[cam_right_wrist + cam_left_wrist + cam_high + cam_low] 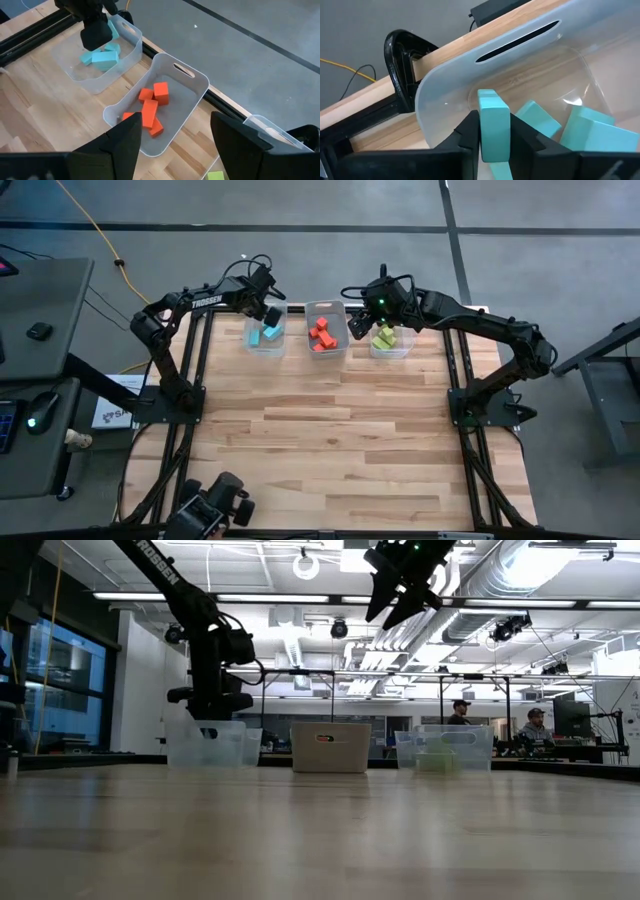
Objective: Sort & place blocks by color
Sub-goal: Put the small blue rectangular block into the left transparent bin, then return to Home Position
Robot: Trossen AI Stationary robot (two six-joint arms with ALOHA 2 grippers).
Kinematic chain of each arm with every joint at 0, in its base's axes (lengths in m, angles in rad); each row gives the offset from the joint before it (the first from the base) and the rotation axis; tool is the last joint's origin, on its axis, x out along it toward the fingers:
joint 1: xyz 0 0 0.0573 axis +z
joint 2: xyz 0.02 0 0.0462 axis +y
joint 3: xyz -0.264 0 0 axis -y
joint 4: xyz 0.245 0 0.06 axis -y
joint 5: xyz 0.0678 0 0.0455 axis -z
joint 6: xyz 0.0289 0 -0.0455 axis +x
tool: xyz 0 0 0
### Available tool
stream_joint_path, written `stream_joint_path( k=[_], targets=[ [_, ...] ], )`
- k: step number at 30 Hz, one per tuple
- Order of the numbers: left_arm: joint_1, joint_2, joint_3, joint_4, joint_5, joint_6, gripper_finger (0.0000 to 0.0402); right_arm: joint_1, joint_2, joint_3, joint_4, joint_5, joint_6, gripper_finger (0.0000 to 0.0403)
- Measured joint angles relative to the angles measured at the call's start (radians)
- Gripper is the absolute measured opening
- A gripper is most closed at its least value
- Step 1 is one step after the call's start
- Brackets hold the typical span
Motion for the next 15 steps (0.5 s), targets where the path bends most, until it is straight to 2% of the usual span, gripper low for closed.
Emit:
stream_joint_path(
  k=[8, 15],
  targets=[
    [0.000, 0.000, 0.000, 0.000, 0.004, 0.015, 0.0085, 0.001, 0.000, 0.000, 0.000, -0.003, 0.000, 0.0227],
    [0.000, -0.002, 0.000, -0.002, 0.007, 0.028, 0.0089, 0.001, 0.000, 0.000, 0.000, -0.007, 0.025, 0.0227]
  ],
)
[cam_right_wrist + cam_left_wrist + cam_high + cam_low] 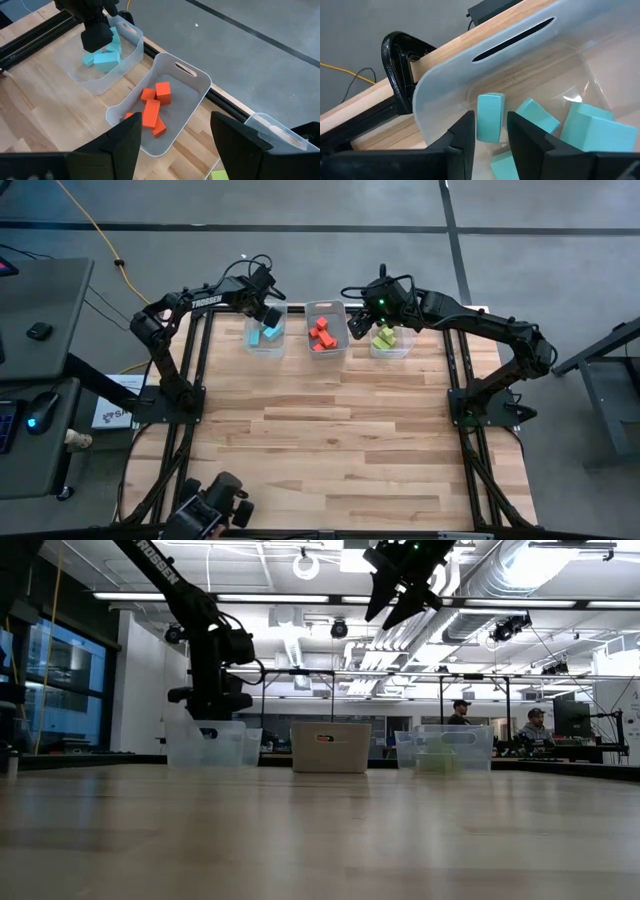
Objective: Sort & place blocks by color
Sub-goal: Return to Home Position
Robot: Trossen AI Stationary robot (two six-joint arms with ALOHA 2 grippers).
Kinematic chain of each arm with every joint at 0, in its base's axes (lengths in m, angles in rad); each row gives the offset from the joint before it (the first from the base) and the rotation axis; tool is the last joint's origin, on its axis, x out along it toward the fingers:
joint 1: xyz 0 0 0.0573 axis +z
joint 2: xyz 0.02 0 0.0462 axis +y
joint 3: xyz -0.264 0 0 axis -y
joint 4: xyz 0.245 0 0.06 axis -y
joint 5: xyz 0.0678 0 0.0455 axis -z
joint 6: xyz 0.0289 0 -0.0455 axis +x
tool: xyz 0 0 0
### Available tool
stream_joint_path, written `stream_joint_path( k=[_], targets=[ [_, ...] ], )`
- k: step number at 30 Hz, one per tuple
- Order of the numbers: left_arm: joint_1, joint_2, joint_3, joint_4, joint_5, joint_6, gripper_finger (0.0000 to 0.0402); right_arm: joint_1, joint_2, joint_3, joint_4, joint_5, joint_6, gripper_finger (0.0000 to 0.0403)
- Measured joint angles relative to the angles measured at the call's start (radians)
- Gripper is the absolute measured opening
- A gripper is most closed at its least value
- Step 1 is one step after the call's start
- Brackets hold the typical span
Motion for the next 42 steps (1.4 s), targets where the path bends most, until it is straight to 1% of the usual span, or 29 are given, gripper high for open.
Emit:
stream_joint_path(
  k=[5, 12, 14, 17, 19, 22, 24, 27, 32, 36, 39, 42],
  targets=[
    [0.006, -0.051, 0.000, -0.005, 0.000, 0.023, 0.0088, 0.000, 0.000, 0.000, 0.000, 0.000, -0.005, 0.0227],
    [0.005, -0.176, 0.039, -0.008, 0.007, 0.024, 0.0088, 0.000, 0.000, 0.000, 0.000, 0.000, -0.008, 0.0227],
    [0.005, -0.218, 0.051, -0.012, 0.035, 0.024, 0.0087, 0.000, 0.000, 0.000, 0.000, 0.000, -0.009, 0.0227],
    [0.003, -0.292, 0.059, -0.005, 0.115, 0.022, 0.0087, 0.000, 0.000, 0.000, -0.001, -0.001, -0.012, 0.0227],
    [0.000, -0.340, 0.059, -0.003, 0.171, 0.013, 0.0087, 0.000, 0.000, 0.000, -0.002, -0.008, -0.040, 0.0227],
    [-0.024, -0.408, 0.059, -0.003, 0.221, 0.006, 0.0086, 0.005, 0.000, 0.000, -0.002, -0.030, -0.073, 0.0227],
    [-0.047, -0.451, 0.059, -0.003, 0.247, 0.005, 0.0086, 0.005, 0.000, 0.000, -0.004, -0.066, -0.099, 0.0227],
    [-0.104, -0.504, 0.059, -0.002, 0.254, -0.022, 0.0086, 0.005, 0.000, 0.000, -0.004, -0.105, -0.124, 0.0227],
    [-0.227, -0.549, 0.059, -0.002, 0.254, -0.098, 0.0086, 0.005, 0.000, 0.000, -0.005, -0.107, -0.140, 0.0227],
    [-0.359, -0.558, 0.058, 0.001, 0.251, -0.124, 0.0086, 0.005, 0.000, 0.000, -0.006, -0.101, -0.147, 0.0227],
    [-0.480, -0.581, 0.028, 0.089, 0.260, -0.208, 0.0086, 0.005, 0.000, 0.000, -0.011, -0.101, -0.166, 0.0227],
    [-0.587, -0.630, -0.024, 0.248, 0.328, -0.256, 0.0085, 0.005, 0.000, 0.000, -0.012, -0.101, -0.167, 0.0227]
  ],
)
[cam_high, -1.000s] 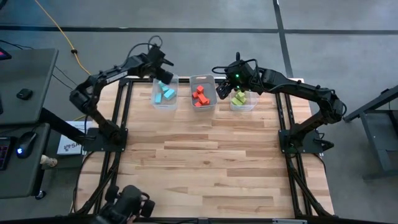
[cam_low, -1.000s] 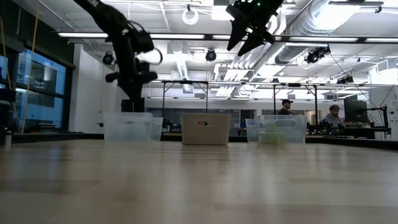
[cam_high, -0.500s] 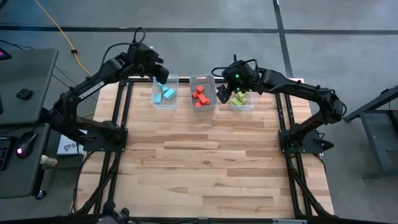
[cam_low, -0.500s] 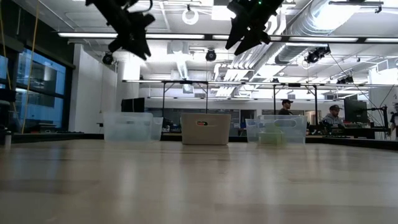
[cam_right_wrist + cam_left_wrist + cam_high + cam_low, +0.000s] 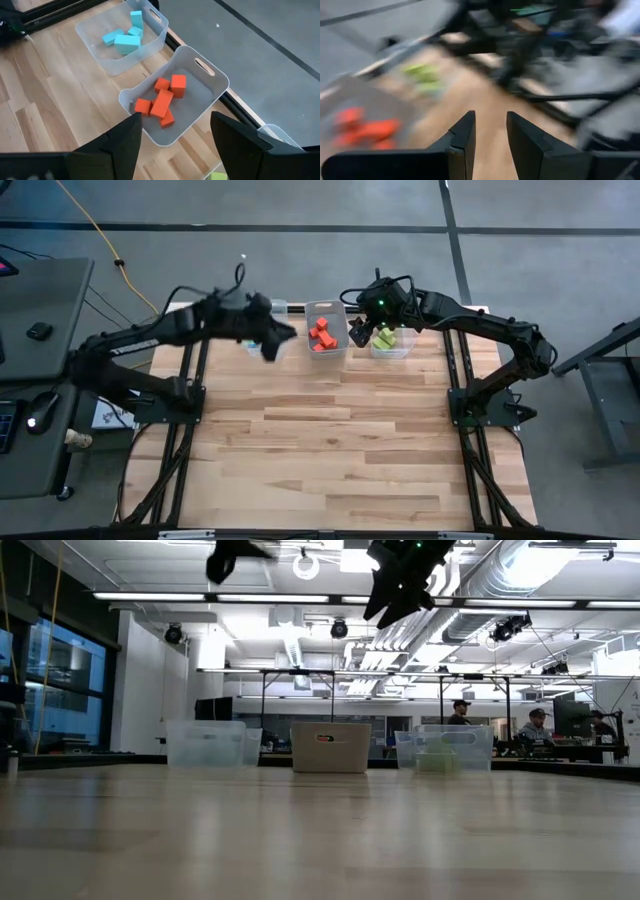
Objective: Sort & place blocks by color
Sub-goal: Return to Home Position
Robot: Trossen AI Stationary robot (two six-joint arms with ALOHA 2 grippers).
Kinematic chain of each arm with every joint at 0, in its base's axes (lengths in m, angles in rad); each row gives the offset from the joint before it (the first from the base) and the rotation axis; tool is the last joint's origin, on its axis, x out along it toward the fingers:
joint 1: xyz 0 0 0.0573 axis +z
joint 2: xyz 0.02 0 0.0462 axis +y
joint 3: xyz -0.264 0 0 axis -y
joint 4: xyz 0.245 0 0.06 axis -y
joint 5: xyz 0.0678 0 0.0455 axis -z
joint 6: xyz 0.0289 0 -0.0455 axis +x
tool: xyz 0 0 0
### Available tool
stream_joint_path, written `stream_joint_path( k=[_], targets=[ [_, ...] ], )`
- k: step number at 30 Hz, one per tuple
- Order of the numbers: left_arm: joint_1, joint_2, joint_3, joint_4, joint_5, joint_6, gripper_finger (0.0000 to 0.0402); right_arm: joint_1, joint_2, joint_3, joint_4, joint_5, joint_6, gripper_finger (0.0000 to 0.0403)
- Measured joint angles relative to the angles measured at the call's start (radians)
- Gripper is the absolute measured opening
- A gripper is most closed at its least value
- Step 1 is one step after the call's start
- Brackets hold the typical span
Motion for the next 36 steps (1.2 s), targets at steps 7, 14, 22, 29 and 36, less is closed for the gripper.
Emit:
stream_joint_path(
  k=[7, 14, 22, 29, 36],
  targets=[
    [-0.156, -0.171, -0.150, 0.066, -0.020, -0.017, 0.0085, 0.000, 0.000, 0.000, 0.016, 0.000, -0.001, 0.0227],
    [-0.249, -0.438, -0.389, 0.103, -0.132, -0.027, 0.0085, 0.000, 0.000, 0.000, 0.109, 0.002, -0.026, 0.0227],
    [-0.314, -0.711, -0.629, 0.255, -0.133, -0.018, 0.0085, 0.000, 0.000, 0.000, 0.254, 0.066, -0.027, 0.0227],
    [-0.339, -0.914, -0.789, 0.267, -0.145, -0.021, 0.0085, -0.001, 0.000, 0.000, 0.312, 0.106, -0.027, 0.0227],
    [-0.339, -1.078, -0.915, 0.273, -0.165, -0.019, 0.0086, -0.011, -0.005, 0.000, 0.331, 0.101, -0.023, 0.0227]
  ],
)
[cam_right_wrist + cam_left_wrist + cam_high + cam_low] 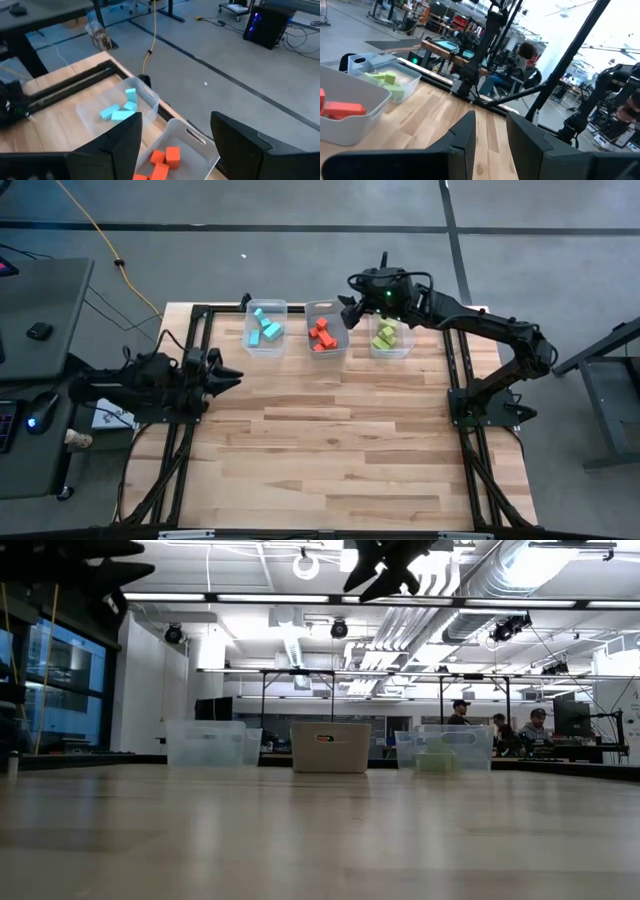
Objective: Sort & place blocks by color
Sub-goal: Return to Home Position
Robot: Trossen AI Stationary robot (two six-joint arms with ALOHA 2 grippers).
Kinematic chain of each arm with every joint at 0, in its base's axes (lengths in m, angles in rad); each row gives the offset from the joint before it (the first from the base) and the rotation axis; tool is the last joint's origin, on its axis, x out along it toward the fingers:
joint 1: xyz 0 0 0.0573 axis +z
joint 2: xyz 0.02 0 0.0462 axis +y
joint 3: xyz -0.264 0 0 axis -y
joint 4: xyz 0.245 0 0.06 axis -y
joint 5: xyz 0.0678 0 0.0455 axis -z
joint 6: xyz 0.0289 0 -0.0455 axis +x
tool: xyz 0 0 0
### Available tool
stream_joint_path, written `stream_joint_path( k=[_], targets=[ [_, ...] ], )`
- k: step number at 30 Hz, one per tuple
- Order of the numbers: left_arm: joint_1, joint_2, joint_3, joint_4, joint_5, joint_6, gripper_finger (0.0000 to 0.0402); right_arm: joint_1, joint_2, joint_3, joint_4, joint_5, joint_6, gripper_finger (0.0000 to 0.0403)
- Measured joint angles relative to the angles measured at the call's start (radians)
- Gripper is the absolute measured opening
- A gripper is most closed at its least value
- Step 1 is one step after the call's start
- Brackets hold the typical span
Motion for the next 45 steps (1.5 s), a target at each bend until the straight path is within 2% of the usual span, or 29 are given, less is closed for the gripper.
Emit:
stream_joint_path(
  k=[4, 12, 17, 20, 25, 29, 35, 38, 45],
  targets=[
    [0.000, -0.076, -0.060, 0.006, 0.000, 0.000, 0.0086, -0.018, -0.026, 0.000, 0.011, -0.004, 0.023, 0.0227],
    [0.001, -0.073, -0.109, 0.003, -0.004, 0.014, 0.0085, -0.052, -0.170, 0.000, -0.041, 0.000, -0.038, 0.0227],
    [0.001, -0.073, -0.106, -0.020, -0.011, 0.035, 0.0085, -0.085, -0.301, 0.000, -0.164, 0.008, -0.097, 0.0227],
    [0.001, -0.073, -0.106, -0.063, -0.039, -0.002, 0.0085, -0.102, -0.380, 0.000, -0.241, 0.014, -0.125, 0.0227],
    [0.001, -0.073, -0.106, -0.079, -0.065, -0.008, 0.0085, -0.107, -0.494, -0.004, -0.390, 0.050, -0.119, 0.0227],
    [0.001, -0.073, -0.106, -0.083, -0.104, -0.010, 0.0085, -0.089, -0.615, -0.142, -0.353, 0.026, -0.062, 0.0227],
    [0.002, -0.073, -0.106, -0.086, -0.105, -0.038, 0.0085, -0.055, -0.830, -0.445, -0.113, 0.039, 0.006, 0.0227],
    [0.002, -0.073, -0.106, -0.087, -0.102, -0.041, 0.0085, -0.040, -0.918, -0.539, -0.045, 0.039, 0.021, 0.0227],
    [0.002, -0.073, -0.106, -0.124, -0.093, -0.059, 0.0085, -0.002, -1.062, -0.697, -0.034, 0.039, 0.058, 0.0227]
  ],
)
